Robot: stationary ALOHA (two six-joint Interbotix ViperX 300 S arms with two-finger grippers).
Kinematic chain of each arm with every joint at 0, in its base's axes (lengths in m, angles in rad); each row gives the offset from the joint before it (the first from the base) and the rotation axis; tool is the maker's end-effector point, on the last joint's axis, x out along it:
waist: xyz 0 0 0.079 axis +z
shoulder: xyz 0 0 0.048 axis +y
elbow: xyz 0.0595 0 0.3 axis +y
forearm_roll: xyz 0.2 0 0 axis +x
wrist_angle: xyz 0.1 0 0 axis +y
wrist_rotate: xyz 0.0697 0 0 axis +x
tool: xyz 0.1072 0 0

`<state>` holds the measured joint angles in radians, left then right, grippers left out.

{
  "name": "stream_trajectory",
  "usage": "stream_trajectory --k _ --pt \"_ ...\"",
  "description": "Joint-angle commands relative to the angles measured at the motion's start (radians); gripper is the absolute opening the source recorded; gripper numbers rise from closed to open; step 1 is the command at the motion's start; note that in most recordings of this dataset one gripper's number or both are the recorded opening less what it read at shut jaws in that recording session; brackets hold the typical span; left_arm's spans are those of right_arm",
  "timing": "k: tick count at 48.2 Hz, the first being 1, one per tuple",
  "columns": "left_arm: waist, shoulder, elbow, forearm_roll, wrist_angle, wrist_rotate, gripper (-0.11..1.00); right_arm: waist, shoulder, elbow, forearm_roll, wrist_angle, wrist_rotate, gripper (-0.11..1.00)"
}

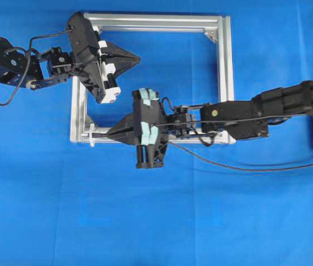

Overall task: Insert the wire through the string loop located on the left side.
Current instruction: 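Push the USB plug through the white zip-tie loop with the right gripper, then swing the left gripper around to face the plug beyond the loop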

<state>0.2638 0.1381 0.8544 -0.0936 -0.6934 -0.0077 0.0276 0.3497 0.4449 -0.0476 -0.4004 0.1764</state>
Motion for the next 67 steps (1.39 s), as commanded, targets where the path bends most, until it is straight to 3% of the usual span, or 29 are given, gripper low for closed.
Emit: stream_trajectory --k 1,14,43,67 --pt "-0.002 -0.028 -0.008 0.002 -0.005 0.000 0.00 0.003 -0.003 -0.043 -0.002 -0.003 0.002 0.01" --pt "-0.002 -0.028 -0.008 0.002 -0.005 0.000 0.00 0.003 0.041 -0.107 -0.003 0.005 0.002 0.01" --pt "0.005 -0.037 0.006 0.002 -0.005 0.002 0.00 0.006 0.046 -0.109 -0.002 0.005 0.002 0.01" --pt "0.037 -0.196 0.265 0.003 -0.012 0.003 0.00 0.006 0.046 -0.106 -0.002 0.005 0.002 0.01"
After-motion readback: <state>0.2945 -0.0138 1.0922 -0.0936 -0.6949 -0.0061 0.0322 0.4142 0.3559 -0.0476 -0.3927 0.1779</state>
